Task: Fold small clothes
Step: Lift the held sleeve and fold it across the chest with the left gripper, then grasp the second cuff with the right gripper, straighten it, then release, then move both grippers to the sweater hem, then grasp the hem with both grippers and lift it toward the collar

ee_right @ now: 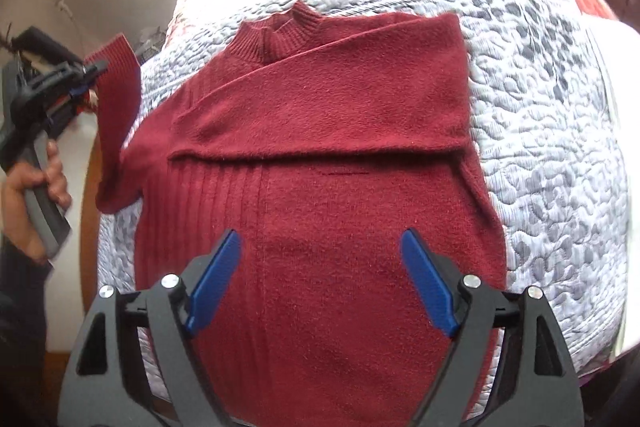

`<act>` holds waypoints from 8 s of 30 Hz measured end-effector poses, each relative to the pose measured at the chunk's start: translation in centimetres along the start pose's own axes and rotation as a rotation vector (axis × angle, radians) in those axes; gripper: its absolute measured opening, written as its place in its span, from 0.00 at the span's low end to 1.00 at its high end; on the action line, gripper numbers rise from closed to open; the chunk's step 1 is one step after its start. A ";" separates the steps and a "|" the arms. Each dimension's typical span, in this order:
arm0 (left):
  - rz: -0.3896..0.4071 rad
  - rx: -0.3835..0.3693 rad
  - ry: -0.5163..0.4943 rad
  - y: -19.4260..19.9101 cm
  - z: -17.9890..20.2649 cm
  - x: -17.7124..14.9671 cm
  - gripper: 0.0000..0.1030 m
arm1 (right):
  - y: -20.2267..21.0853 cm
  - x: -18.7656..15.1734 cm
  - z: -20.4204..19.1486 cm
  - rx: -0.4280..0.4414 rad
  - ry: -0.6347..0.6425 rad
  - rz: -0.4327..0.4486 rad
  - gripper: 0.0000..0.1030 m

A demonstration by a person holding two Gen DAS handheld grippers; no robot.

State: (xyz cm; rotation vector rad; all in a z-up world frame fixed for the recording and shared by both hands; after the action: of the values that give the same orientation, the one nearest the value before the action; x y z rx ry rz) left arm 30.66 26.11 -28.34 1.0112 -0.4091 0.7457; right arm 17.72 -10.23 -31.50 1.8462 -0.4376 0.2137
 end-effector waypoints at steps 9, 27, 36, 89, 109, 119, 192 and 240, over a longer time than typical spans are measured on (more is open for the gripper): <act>-0.253 -0.012 -0.118 -11.4 5.8 -9.7 0.09 | -5.0 7.2 5.2 0.300 -0.315 -0.072 0.81; -0.333 -0.071 -0.061 -2.8 2.3 -13.8 0.55 | -20.1 13.4 -0.4 0.513 -0.318 -0.338 0.51; -0.350 0.013 0.055 2.6 -2.5 -15.7 0.56 | -22.4 13.6 -3.7 0.526 -0.272 -0.371 0.40; -0.354 -0.026 0.083 -5.0 -4.7 -10.1 0.66 | -10.3 13.0 13.3 0.258 -0.292 -0.052 0.02; -0.421 -0.073 0.254 -6.5 -9.2 -11.1 0.65 | -10.9 11.1 14.8 0.252 -0.356 -0.070 0.05; -0.376 -0.030 0.312 2.4 -8.9 -10.1 0.73 | -3.1 7.0 12.4 0.222 -0.279 -0.058 0.28; -0.858 0.053 0.244 15.4 -14.4 -33.2 0.85 | -3.7 -20.2 16.2 0.211 -0.320 -0.439 0.70; -0.441 -0.241 1.014 8.2 -17.9 -15.4 0.07 | -4.0 0.6 16.0 0.470 -0.695 -0.346 0.09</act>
State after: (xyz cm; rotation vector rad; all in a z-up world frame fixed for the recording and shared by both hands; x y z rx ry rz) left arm 13.65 38.69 -41.62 0.3737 0.5774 0.6899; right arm 18.73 -24.40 -39.83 2.4040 -0.5581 -0.6318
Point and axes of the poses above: each gripper's, at about its wrist camera, not at the fingertips, and y roughly against the way its jaws point, z to its right, x to its top, the point moved 2 cm from there along -y, roughly the way its jaws point, and after that the axes turned 6 degrees about z, right-handed, at the moved point
